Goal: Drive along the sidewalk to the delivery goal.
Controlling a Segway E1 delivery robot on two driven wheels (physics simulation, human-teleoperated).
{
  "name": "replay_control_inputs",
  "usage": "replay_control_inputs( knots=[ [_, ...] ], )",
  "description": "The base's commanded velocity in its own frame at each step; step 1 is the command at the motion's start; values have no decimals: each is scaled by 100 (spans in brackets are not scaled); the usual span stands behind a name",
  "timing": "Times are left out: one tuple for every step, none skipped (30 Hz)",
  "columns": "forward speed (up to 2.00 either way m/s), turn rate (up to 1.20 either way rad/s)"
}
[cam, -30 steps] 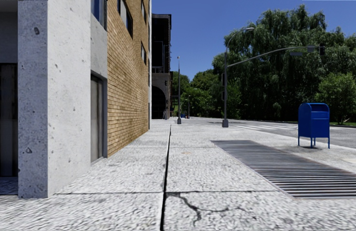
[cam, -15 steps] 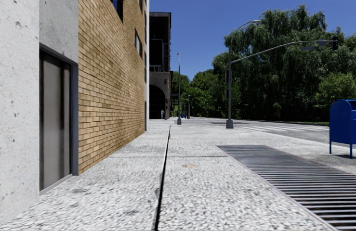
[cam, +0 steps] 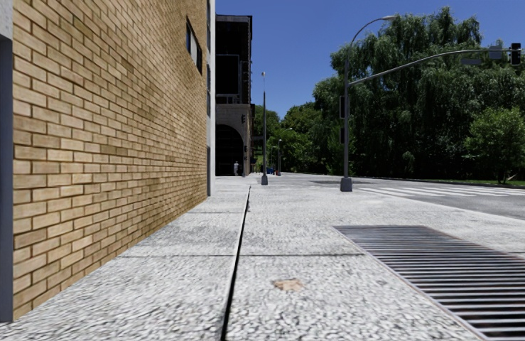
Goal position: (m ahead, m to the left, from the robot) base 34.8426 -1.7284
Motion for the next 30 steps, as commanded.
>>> replay_control_inputs(
  knots=[
    [200,0],
    [200,0],
    [200,0],
    [200,0],
    [200,0],
    [200,0],
    [200,0],
    [200,0],
    [200,0],
    [200,0],
    [200,0],
    [200,0],
    [200,0],
    [200,0],
    [200,0],
    [200,0],
    [200,0],
    [200,0],
    [200,0],
    [200,0],
    [200,0],
    [200,0],
    [200,0],
    [200,0],
    [200,0],
    [200,0],
    [200,0],
    [200,0],
    [200,0],
    [200,0]
  ],
)
